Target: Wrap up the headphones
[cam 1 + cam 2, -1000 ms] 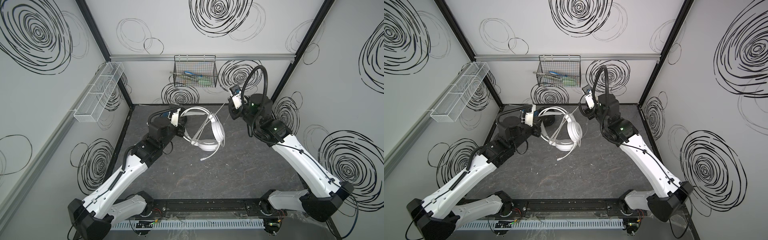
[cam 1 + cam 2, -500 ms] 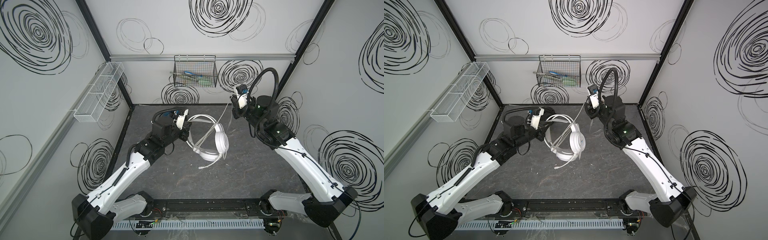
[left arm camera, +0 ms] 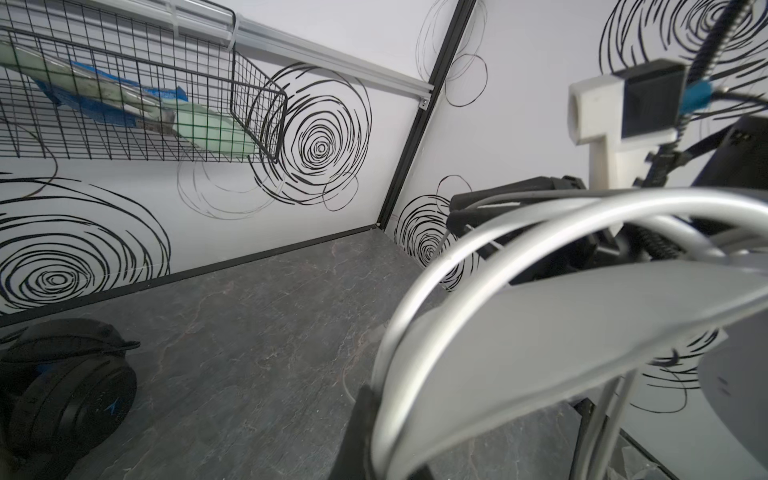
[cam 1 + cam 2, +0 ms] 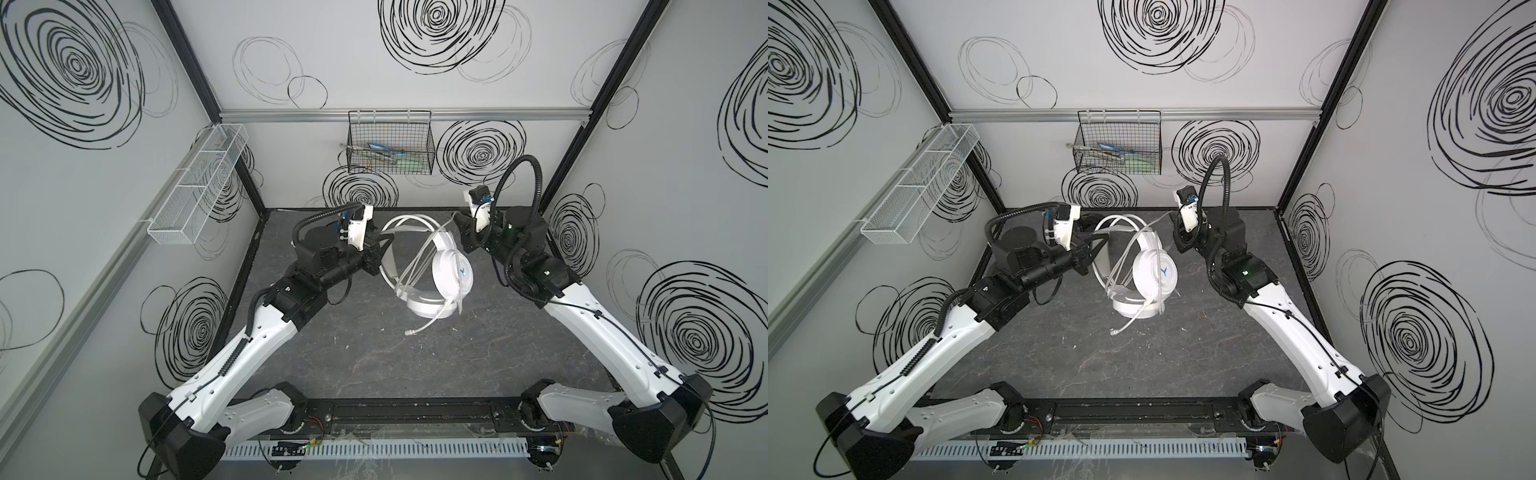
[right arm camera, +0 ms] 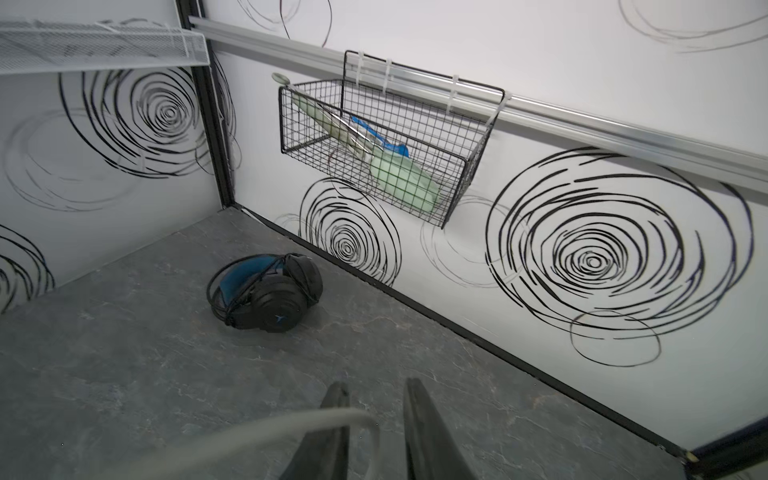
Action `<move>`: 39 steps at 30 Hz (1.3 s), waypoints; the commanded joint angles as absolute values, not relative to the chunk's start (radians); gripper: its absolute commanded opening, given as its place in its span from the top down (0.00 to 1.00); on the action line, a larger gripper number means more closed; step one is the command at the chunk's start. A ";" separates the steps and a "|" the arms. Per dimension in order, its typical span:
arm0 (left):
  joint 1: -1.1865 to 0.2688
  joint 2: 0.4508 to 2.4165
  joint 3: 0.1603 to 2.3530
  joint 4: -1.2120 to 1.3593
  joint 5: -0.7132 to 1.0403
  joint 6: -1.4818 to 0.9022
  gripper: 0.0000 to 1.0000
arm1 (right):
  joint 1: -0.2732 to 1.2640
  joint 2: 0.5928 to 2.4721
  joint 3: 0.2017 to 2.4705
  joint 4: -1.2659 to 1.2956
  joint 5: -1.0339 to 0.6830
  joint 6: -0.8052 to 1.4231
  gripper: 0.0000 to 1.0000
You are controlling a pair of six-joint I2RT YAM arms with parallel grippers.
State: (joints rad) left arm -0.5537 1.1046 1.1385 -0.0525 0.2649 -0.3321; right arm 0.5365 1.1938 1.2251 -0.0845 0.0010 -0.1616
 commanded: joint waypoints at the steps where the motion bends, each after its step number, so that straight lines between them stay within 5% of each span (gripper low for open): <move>1: -0.566 1.074 1.232 0.105 0.296 -0.418 1.00 | 0.533 1.164 1.193 0.012 -0.103 -0.093 0.71; 29: -0.577 1.128 1.449 0.056 0.216 -0.506 1.00 | 0.540 1.181 0.956 0.245 -0.457 0.185 0.61; 39: -0.576 1.140 1.474 0.043 0.196 -0.507 1.00 | 0.539 1.183 0.918 0.251 -0.482 0.200 0.44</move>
